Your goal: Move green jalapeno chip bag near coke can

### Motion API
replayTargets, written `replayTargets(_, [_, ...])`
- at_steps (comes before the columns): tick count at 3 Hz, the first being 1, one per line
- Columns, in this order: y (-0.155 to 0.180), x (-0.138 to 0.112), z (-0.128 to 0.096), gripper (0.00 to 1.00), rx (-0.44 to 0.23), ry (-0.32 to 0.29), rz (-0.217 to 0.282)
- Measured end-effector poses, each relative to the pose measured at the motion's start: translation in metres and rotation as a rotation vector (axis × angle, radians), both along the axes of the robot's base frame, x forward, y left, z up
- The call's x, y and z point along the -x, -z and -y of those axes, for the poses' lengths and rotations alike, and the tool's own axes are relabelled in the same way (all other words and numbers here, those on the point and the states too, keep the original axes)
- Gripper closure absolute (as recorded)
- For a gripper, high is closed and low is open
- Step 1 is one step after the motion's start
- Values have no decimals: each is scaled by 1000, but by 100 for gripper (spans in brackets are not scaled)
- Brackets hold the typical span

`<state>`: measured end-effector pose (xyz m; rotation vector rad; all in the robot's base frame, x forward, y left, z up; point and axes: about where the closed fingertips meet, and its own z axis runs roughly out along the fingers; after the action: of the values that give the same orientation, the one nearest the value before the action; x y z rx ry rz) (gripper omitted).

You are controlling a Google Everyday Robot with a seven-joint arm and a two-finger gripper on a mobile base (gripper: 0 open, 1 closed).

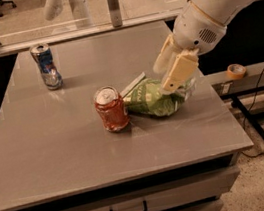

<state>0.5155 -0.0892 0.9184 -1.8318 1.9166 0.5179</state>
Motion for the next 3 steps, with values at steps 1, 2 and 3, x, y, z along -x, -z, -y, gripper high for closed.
replayTargets(1, [-6,-8,8,0,-1,47,30])
replayTargets(2, [-29,-21,45,0,-33,159,135])
replayTargets(3, [-52,-35,98,0,-12,310,263])
